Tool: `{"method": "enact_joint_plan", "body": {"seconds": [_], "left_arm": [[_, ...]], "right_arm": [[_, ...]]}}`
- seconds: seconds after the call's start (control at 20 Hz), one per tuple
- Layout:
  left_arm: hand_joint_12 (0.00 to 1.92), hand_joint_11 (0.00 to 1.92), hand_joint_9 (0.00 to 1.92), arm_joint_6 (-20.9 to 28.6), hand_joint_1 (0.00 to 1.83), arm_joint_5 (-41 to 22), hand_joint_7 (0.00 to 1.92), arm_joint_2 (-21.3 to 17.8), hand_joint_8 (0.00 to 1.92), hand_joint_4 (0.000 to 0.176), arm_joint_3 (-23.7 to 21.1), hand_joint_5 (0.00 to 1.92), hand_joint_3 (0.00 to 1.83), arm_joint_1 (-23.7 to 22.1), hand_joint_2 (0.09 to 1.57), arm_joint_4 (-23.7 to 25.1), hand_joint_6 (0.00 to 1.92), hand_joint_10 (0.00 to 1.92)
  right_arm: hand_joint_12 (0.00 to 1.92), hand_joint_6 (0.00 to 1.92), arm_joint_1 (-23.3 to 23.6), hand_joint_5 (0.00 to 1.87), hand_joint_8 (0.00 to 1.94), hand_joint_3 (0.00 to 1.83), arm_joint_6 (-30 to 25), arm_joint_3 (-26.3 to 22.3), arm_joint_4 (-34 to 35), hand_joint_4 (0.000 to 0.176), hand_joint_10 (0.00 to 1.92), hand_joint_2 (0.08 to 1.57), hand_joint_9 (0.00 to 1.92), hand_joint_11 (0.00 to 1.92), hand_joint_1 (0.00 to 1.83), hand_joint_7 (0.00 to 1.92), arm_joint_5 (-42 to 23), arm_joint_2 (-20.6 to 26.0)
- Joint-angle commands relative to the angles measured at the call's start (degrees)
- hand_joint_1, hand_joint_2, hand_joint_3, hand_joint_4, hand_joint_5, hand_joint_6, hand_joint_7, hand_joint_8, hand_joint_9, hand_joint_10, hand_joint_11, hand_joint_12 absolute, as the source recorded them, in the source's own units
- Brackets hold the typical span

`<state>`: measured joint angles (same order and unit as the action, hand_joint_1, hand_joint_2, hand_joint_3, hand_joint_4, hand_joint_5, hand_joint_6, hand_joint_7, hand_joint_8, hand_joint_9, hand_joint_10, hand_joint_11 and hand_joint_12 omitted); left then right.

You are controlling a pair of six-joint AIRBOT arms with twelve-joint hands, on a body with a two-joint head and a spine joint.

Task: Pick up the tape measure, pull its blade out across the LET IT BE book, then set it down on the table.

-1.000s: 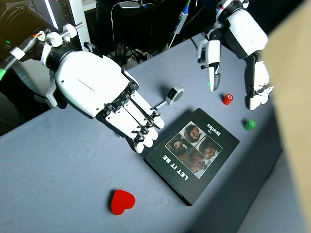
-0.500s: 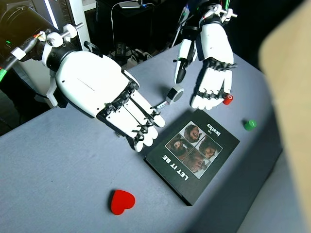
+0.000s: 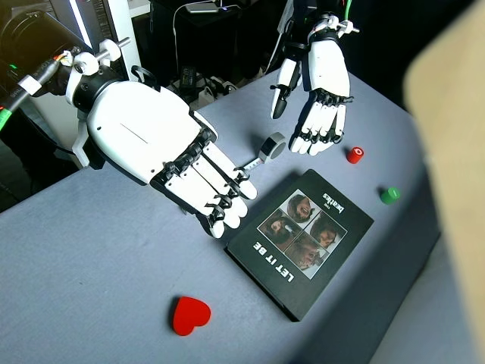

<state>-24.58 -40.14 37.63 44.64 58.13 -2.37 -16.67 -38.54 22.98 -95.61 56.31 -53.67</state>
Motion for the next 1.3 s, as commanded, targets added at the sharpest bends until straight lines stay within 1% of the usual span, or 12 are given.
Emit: {"method": "enact_joint_plan", "body": {"seconds": [0.0, 0.05, 0.2, 0.3, 0.35, 0.45, 0.6, 0.85, 1.05, 1.25], "left_arm": [[0.91, 0.26, 0.60, 0.7, 0.92, -9.3, 0.70, 0.4, 0.01, 0.000, 0.1, 0.70, 0.00, 0.7, 1.11, -0.7, 0.01, 0.01], [0.91, 0.27, 0.60, 0.9, 0.93, -11.0, 0.70, 1.1, 0.01, 0.000, 0.3, 0.70, 0.00, 2.3, 1.11, -1.6, 0.01, 0.01], [0.91, 0.28, 0.60, 2.9, 0.93, -11.8, 0.70, 2.5, 0.01, 0.000, 1.1, 0.69, 0.00, 3.9, 1.11, -1.6, 0.01, 0.01], [0.91, 0.27, 0.60, 4.5, 0.93, -15.1, 0.69, 4.0, 0.00, 0.000, 2.2, 0.69, 0.00, 6.6, 1.11, -1.9, 0.01, 0.01], [0.91, 0.27, 0.60, 4.6, 0.93, -16.2, 0.69, 5.6, 0.00, 0.000, 3.2, 0.70, 0.00, 7.6, 1.11, -2.5, 0.01, 0.01], [0.91, 0.27, 0.60, 4.9, 0.93, -16.5, 0.69, 6.7, 0.00, 0.000, 3.8, 0.70, 0.00, 8.1, 1.11, -3.0, 0.01, 0.01], [0.91, 0.29, 0.60, 4.9, 0.93, -20.4, 0.69, 8.7, 0.00, 0.000, 5.0, 0.70, 0.00, 10.4, 1.11, -5.9, 0.01, 0.00], [0.91, 0.26, 0.60, 4.9, 0.93, -21.5, 0.69, 10.2, 0.00, 0.000, 6.5, 0.68, 0.00, 12.6, 1.11, -6.2, 0.00, 0.00], [0.91, 0.25, 0.60, 4.6, 0.93, -21.5, 0.70, 11.1, 0.00, 0.000, 7.4, 0.68, 0.00, 13.1, 1.11, -6.3, 0.00, 0.00], [0.92, 0.28, 0.61, 3.7, 0.93, -22.1, 0.70, 11.7, 0.00, 0.000, 7.8, 0.68, 0.00, 14.2, 1.11, -7.2, 0.00, 0.01]], "right_arm": [[0.91, 0.00, 0.5, 0.17, 0.00, 0.00, -0.1, -0.1, -5.0, 0.056, 0.01, 1.16, 0.24, 0.00, 0.06, 0.23, 2.0, 0.2], [0.91, 0.00, 0.5, 0.17, 0.00, 0.00, -0.1, -0.2, -5.0, 0.056, 0.01, 1.15, 0.24, 0.00, 0.07, 0.23, 1.8, 0.2], [0.85, 0.00, 0.5, 0.18, 0.00, 0.00, -0.1, -0.2, -5.0, 0.056, 0.00, 1.13, 0.25, 0.00, 0.11, 0.24, 1.8, 0.2], [0.87, 0.01, 0.4, 0.19, 0.00, 0.00, -0.2, -0.2, -5.0, 0.055, 0.00, 1.13, 0.25, 0.00, 0.11, 0.25, 1.7, 0.2], [0.88, 0.00, 0.4, 0.19, 0.00, 0.00, -0.3, -0.2, -5.0, 0.055, 0.00, 1.13, 0.25, 0.00, 0.11, 0.25, 1.7, 0.2], [0.88, 0.00, 0.4, 0.19, 0.00, 0.00, -0.4, -0.2, -5.0, 0.055, 0.00, 1.13, 0.25, 0.00, 0.11, 0.25, 1.8, 0.2], [0.91, 0.00, 0.4, 0.19, 0.00, 0.00, -0.5, -0.2, -5.0, 0.055, 0.00, 1.14, 0.27, 0.00, 0.07, 0.26, 1.7, 0.2], [0.93, 0.00, 0.4, 0.19, 0.00, 0.00, -0.5, -0.2, -5.0, 0.054, 0.01, 1.13, 0.29, 0.02, 0.08, 0.27, 1.6, 0.2], [0.94, 0.00, 0.4, 0.18, 0.00, 0.00, -0.5, -0.2, -5.0, 0.055, 0.00, 1.13, 0.27, 0.02, 0.09, 0.25, 1.6, 0.2], [0.96, 0.01, 0.4, 0.20, 0.01, 0.00, -0.5, -0.2, -5.0, 0.053, 0.01, 1.13, 0.31, 0.05, 0.09, 0.28, 1.5, 0.2]]}}
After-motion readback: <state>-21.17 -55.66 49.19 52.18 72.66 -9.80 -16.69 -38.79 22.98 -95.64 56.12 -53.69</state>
